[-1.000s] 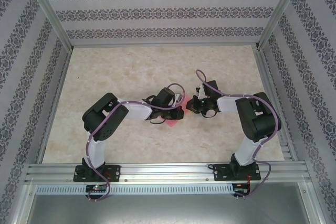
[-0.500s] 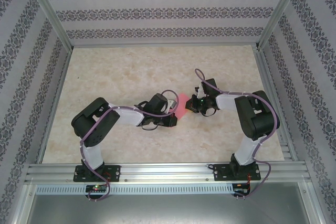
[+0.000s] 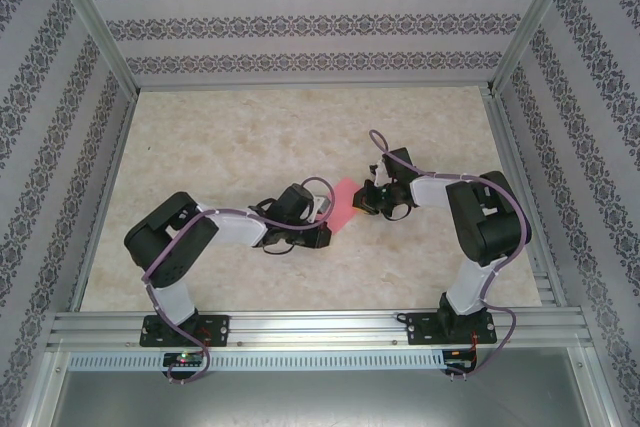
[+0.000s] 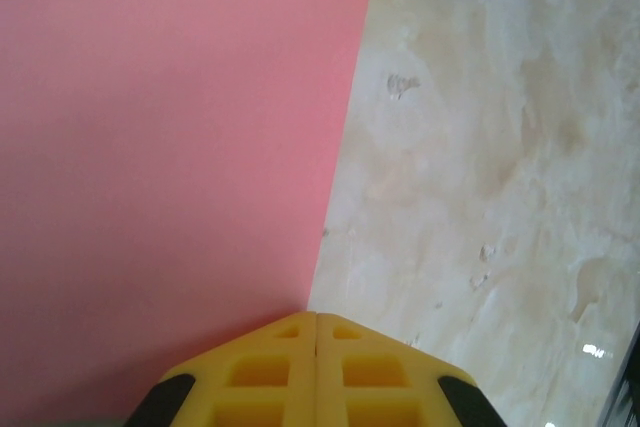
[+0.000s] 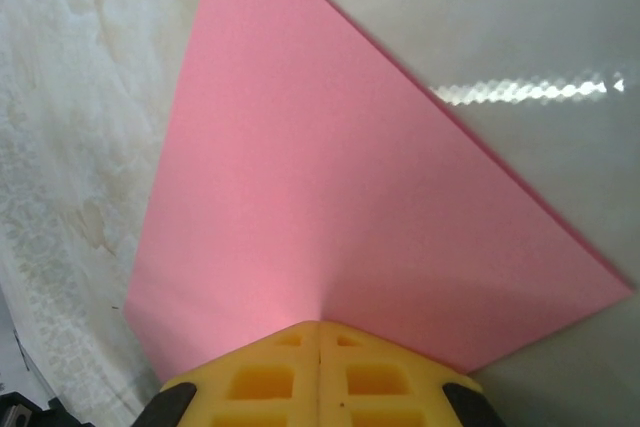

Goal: Fold a paper plane with a square sheet of paper (pick it up from the middle)

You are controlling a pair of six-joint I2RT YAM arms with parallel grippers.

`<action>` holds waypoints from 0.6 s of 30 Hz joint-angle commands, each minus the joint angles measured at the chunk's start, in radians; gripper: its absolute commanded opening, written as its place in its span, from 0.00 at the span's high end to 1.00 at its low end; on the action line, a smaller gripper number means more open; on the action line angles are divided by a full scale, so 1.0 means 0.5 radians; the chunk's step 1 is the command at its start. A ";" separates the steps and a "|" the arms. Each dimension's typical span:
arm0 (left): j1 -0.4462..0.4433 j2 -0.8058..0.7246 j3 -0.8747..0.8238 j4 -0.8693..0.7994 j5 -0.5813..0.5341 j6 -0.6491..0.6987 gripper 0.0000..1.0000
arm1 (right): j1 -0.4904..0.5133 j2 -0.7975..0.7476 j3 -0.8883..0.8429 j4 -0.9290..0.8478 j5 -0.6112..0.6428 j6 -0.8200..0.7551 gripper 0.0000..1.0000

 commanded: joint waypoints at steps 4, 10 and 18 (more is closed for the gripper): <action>-0.018 -0.071 -0.052 -0.292 -0.084 0.055 0.95 | 0.029 0.233 0.180 -0.076 0.136 -0.172 0.99; 0.156 -0.285 0.075 -0.472 -0.280 -0.033 0.78 | 0.050 0.143 0.395 -0.171 0.158 -0.273 0.98; 0.471 -0.609 0.072 -0.774 -0.557 -0.143 0.50 | 0.272 -0.066 0.555 -0.388 0.557 -0.114 0.87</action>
